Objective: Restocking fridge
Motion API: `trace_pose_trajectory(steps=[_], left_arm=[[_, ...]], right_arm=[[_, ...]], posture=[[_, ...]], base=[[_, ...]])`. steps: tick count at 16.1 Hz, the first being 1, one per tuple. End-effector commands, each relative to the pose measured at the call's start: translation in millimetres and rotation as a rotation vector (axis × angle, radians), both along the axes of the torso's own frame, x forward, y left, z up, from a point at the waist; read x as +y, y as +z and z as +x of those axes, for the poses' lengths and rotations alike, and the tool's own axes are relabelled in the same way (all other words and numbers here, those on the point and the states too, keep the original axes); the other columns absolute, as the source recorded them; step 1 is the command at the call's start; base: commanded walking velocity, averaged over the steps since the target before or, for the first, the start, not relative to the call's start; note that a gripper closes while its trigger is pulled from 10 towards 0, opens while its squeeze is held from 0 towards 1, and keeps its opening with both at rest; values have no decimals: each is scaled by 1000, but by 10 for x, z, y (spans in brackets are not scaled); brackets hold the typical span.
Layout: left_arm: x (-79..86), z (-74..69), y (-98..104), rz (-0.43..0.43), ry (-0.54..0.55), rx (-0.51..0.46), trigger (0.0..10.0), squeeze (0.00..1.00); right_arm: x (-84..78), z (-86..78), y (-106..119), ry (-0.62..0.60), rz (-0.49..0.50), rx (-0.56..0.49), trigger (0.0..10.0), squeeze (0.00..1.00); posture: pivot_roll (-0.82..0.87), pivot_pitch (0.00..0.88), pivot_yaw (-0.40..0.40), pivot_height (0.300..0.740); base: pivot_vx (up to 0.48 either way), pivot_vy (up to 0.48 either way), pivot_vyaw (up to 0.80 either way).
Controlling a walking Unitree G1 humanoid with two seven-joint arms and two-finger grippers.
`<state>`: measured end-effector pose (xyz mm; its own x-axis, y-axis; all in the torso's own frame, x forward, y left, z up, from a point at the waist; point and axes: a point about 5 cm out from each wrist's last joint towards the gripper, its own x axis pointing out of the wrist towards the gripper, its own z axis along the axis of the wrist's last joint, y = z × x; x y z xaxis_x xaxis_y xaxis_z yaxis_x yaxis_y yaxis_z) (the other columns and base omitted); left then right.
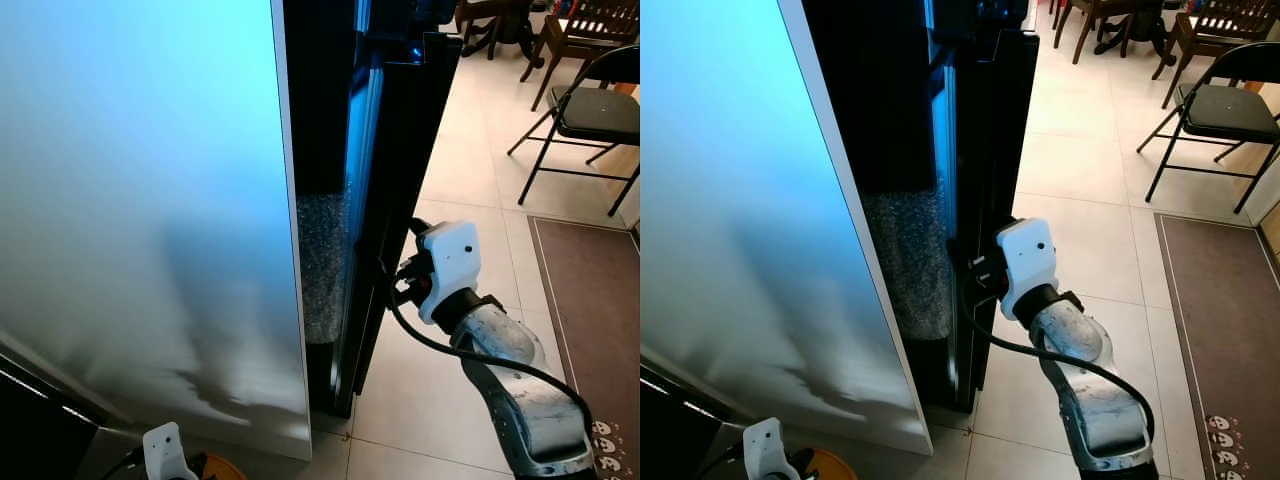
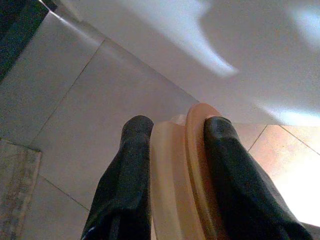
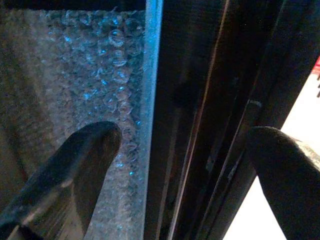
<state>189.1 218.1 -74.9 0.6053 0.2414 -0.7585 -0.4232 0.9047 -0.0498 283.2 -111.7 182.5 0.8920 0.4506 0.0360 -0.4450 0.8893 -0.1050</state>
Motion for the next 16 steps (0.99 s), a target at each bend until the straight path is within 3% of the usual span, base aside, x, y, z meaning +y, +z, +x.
trace_pose_trajectory(steps=[1, 6, 16], left_arm=[[-77, -220, -131, -32, -9, 96, 10000, 0], [-65, -275, -151, -28, -24, 109, 10000, 0], [-87, -272, -154, -33, -28, 107, 10000, 0]], right_arm=[[-32, 25, -8, -21, 3, -1, 10000, 0], [-103, 161, -126, -39, 5, 17, 10000, 0], [-154, 257, -298, -20, -15, 46, 10000, 0]], posture=[[-121, 82, -13, 740], [-136, 88, 1, 740], [-126, 110, -17, 740]], base=[[0, 0, 0], [0, 0, 0], [0, 0, 0]])
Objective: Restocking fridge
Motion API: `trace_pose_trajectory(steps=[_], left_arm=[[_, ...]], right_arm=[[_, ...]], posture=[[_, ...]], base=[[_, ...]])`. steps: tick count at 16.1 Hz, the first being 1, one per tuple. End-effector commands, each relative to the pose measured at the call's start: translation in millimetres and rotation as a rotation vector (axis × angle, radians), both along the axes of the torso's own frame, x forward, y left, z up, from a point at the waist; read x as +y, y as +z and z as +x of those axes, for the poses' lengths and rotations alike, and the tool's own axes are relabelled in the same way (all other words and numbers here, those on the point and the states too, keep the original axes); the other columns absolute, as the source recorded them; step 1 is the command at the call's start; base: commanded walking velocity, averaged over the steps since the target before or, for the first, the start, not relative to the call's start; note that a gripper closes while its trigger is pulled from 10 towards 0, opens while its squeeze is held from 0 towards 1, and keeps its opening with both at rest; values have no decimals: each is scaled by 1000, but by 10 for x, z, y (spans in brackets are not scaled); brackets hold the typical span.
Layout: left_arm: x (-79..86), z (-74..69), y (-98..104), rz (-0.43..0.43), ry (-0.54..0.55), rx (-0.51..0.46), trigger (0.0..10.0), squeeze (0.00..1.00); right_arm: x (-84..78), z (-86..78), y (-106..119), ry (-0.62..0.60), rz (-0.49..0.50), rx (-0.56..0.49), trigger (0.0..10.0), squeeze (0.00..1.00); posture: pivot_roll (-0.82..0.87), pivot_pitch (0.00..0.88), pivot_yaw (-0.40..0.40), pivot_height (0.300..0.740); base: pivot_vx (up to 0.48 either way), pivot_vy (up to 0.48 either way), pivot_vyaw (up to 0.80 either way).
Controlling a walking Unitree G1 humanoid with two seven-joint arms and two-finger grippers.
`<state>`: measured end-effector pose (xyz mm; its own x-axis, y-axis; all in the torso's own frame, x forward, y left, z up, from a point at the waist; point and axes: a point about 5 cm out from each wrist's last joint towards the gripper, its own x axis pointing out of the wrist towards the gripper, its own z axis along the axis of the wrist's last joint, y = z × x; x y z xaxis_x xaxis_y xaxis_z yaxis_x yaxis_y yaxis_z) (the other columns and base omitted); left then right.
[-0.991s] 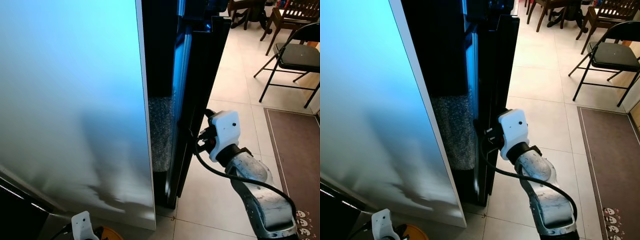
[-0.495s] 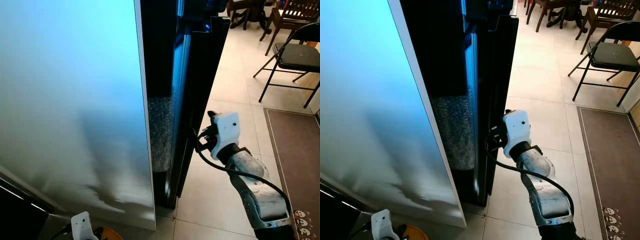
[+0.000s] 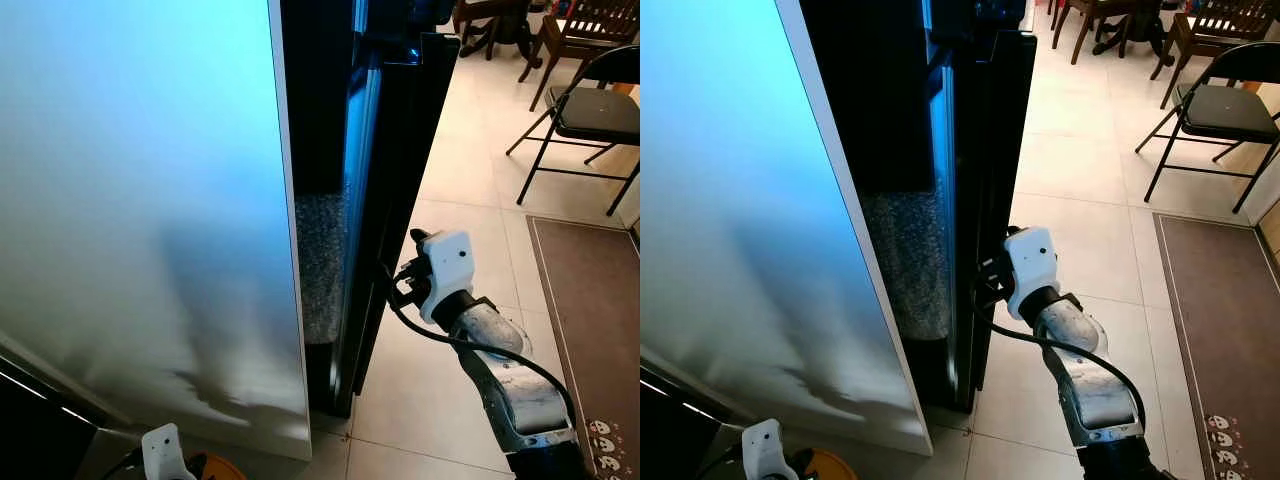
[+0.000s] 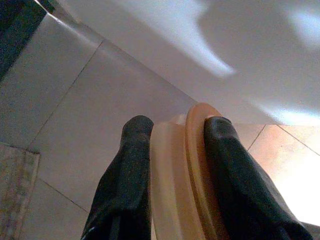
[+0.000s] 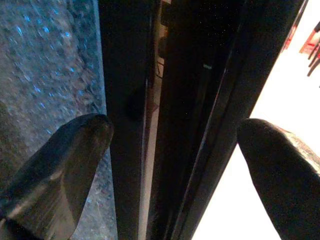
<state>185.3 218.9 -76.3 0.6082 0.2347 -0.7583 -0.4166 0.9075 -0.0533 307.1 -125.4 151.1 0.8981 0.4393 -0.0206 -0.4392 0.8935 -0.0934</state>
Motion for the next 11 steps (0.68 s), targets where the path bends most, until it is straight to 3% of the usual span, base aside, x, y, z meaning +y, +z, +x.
trace_pose_trajectory(steps=[1, 6, 10, 11], left_arm=[[-96, -234, -139, -29, -20, 109, 10000, 0], [-96, -230, -137, -26, -30, 106, 10000, 0], [-89, -233, -137, -25, -42, 107, 10000, 0], [-82, -231, -135, -23, -45, 108, 10000, 0]], right_arm=[[-21, 20, 5, -10, 1, -8, 10000, 0], [-303, 89, -55, -228, -17, -34, 10000, 0], [-538, -9, -188, -370, -40, -25, 10000, 0], [-680, -90, -279, -459, -35, -2, 10000, 0]], posture=[[-126, 110, -17, 740], [-142, 105, -10, 740], [-147, 107, -8, 740], [-147, 109, -8, 740]], base=[[0, 0, 0], [0, 0, 0], [0, 0, 0], [0, 0, 0]])
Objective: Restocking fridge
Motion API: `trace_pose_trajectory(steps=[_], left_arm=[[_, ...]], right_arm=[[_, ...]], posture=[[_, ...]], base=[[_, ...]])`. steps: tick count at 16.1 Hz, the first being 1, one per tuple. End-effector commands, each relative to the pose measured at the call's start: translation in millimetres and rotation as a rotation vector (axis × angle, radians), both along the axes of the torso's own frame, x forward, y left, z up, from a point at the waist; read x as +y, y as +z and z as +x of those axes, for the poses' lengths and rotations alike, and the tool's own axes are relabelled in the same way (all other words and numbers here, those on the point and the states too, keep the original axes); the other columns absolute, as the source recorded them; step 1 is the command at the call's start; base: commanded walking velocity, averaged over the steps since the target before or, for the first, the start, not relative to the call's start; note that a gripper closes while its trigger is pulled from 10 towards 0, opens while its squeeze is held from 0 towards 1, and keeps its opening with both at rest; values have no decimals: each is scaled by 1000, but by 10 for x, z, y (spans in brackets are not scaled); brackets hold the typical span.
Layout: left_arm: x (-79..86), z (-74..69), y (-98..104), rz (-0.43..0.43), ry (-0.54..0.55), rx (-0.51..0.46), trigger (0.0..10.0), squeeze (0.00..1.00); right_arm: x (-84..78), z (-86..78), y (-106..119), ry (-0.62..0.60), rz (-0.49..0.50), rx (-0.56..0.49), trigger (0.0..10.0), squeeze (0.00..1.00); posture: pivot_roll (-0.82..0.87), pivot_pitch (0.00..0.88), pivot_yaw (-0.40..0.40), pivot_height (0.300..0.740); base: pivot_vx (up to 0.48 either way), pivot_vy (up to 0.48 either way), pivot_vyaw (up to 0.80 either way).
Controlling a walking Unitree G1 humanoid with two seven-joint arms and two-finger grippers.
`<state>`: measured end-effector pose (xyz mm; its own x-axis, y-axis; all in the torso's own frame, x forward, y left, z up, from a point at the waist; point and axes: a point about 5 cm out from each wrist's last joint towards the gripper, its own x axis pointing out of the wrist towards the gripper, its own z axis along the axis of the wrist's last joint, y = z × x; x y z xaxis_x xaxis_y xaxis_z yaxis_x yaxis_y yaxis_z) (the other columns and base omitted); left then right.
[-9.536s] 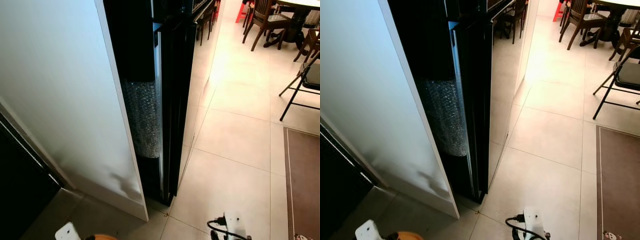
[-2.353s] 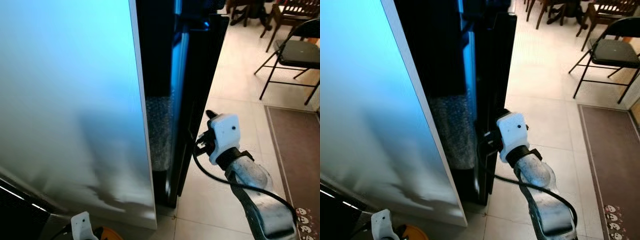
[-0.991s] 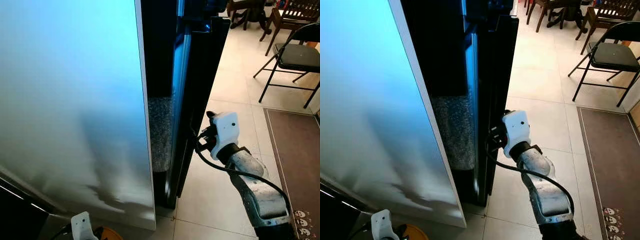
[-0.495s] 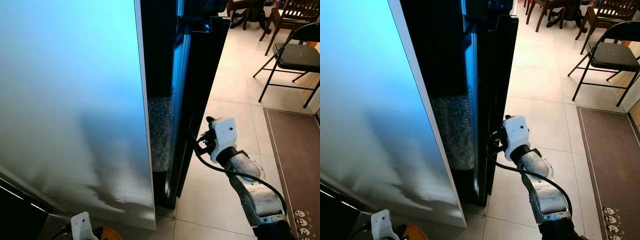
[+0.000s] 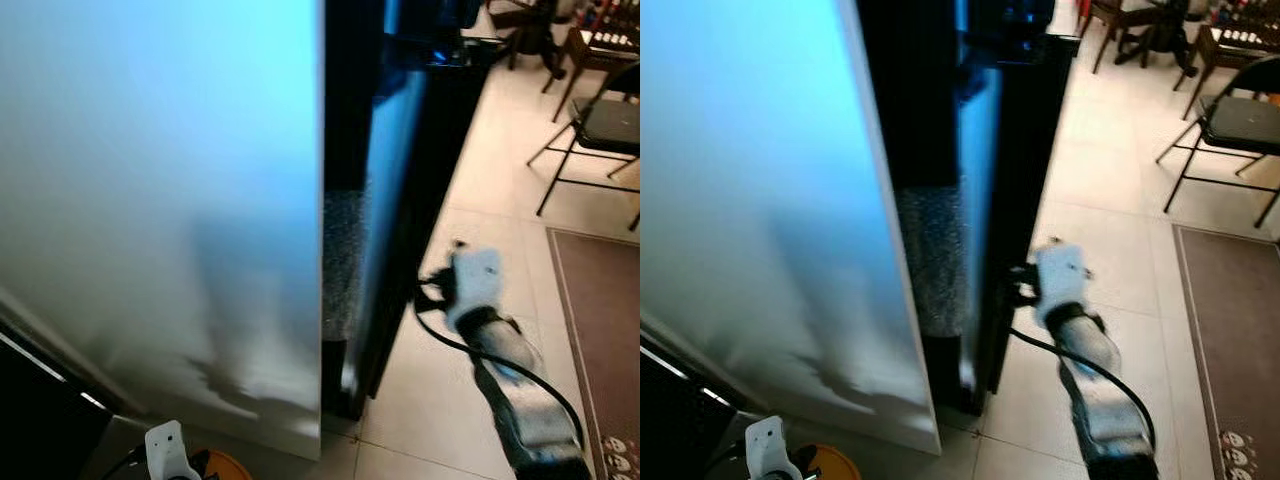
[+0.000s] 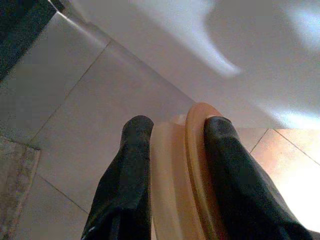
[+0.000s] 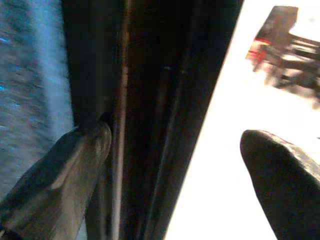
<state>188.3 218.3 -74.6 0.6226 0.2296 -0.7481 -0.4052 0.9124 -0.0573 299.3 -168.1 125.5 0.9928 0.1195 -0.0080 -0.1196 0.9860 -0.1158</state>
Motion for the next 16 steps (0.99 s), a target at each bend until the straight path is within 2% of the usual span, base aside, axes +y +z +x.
trace_pose_trajectory(steps=[1, 4, 6, 8, 9, 11, 12, 13, 15, 16], left_arm=[[-70, -260, -151, -24, -35, 125, 10000, 0], [-56, -250, -145, -20, -39, 127, 10000, 0], [-50, -239, -139, -19, -42, 125, 10000, 0], [-48, -232, -136, -19, -43, 123, 10000, 0], [-48, -230, -135, -20, -44, 122, 10000, 0], [-48, -225, -133, -19, -45, 121, 10000, 0], [-54, -221, -132, -20, -45, 121, 10000, 0], [-63, -219, -133, -21, -45, 120, 10000, 0], [-69, -218, -133, -23, -43, 118, 10000, 0], [-71, -217, -133, -22, -40, 118, 10000, 0]], right_arm=[[-313, -64, -71, -164, -14, 26, 10000, 0], [-526, -264, -310, -315, -49, 90, 10000, 0], [-686, -393, -487, -427, -24, 141, 10000, 0], [-770, -469, -604, -464, -42, 190, 10000, 0], [-733, -478, -654, -430, -29, 219, 10000, 0], [-498, -454, -773, -262, -13, 328, 10000, 0], [-339, -461, -935, -153, 15, 464, 10000, 0], [-253, -492, -1065, -85, 13, 571, 10000, 0], [-196, -474, -1095, -35, 34, 599, 10000, 0], [-113, -410, -1020, 64, 24, 548, 10000, 0]], posture=[[-148, 110, -7, 740], [-150, 107, -4, 740], [-151, 105, -3, 740], [-149, 101, -3, 740], [-151, 99, -3, 740], [-153, 97, -2, 740], [-148, 93, -4, 740], [-142, 89, -7, 740], [-138, 87, -8, 740], [-139, 86, -7, 740]], base=[[0, 0, 0], [0, 0, 0], [0, 0, 0], [0, 0, 0], [0, 0, 0], [0, 0, 0], [0, 0, 0], [0, 0, 0], [0, 0, 0], [0, 0, 0]])
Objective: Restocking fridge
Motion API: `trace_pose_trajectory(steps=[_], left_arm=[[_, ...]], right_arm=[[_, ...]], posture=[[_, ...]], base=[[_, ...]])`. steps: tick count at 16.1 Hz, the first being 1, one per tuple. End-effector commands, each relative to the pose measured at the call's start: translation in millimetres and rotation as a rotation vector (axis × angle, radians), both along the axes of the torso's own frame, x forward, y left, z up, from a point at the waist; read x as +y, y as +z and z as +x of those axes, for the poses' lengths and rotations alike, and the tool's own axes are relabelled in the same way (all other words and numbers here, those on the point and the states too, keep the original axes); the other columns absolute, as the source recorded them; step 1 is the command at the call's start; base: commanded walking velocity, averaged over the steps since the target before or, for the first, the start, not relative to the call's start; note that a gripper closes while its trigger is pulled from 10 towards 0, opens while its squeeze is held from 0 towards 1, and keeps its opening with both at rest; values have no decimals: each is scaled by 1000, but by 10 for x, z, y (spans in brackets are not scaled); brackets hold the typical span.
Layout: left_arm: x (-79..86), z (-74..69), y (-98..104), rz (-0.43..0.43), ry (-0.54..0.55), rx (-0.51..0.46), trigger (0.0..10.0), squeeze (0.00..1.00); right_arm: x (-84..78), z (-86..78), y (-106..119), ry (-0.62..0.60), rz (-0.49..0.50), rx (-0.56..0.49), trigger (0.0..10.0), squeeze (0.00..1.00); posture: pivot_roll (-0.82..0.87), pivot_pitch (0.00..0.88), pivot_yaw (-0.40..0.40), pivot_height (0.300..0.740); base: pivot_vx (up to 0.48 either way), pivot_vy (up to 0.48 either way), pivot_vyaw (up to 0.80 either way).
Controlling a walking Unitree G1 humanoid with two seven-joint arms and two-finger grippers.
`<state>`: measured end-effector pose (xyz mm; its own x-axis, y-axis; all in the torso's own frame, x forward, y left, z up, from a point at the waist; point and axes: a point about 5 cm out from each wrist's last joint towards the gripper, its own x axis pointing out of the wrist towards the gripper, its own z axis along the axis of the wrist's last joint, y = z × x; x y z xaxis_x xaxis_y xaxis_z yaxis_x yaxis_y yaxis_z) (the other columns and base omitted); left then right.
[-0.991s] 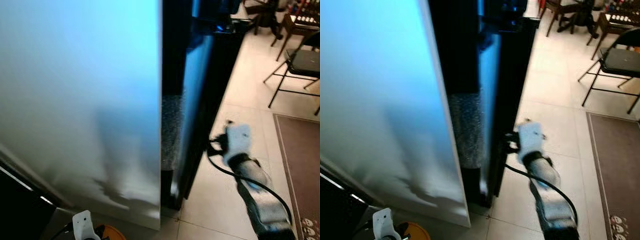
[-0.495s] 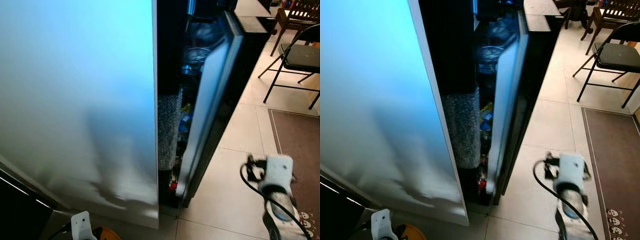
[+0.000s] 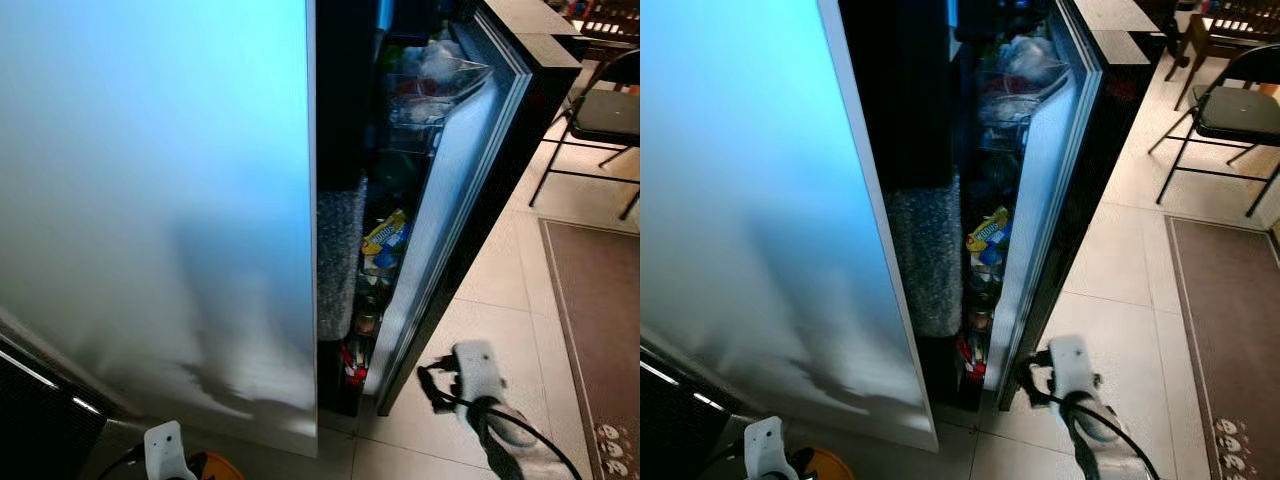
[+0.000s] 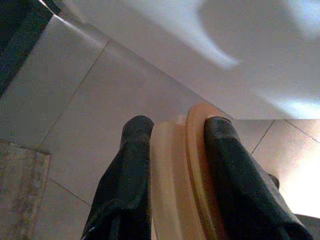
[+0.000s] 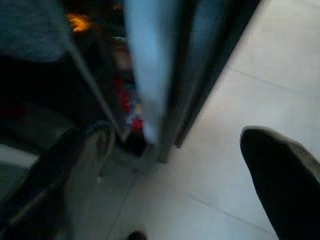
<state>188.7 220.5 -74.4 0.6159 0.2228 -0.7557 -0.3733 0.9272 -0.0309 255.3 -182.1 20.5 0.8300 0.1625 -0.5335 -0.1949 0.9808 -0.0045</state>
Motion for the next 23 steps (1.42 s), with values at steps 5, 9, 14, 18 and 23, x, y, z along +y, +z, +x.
trace_pose_trajectory(steps=[5, 9, 14, 18, 23], left_arm=[[-101, -217, -135, -39, -3, 98, 10000, 0], [-98, -221, -137, -35, -6, 100, 10000, 0], [-99, -222, -137, -36, -12, 101, 10000, 0], [-95, -217, -135, -34, -19, 102, 10000, 0], [-85, -212, -131, -33, -23, 102, 10000, 0]], right_arm=[[173, 206, 279, 268, 37, -129, 10000, 0], [51, 389, 419, 182, -16, -224, 10000, 0], [12, 499, 562, 151, -30, -333, 10000, 0], [-25, 519, 572, 120, -53, -375, 10000, 0], [-324, 392, 381, -107, -113, -331, 10000, 0]], posture=[[-140, 85, -7, 740], [-140, 94, -3, 740], [-145, 97, 1, 740], [-150, 102, 7, 740], [-156, 104, 10, 740]], base=[[0, 0, 0], [0, 0, 0], [0, 0, 0], [0, 0, 0], [0, 0, 0]])
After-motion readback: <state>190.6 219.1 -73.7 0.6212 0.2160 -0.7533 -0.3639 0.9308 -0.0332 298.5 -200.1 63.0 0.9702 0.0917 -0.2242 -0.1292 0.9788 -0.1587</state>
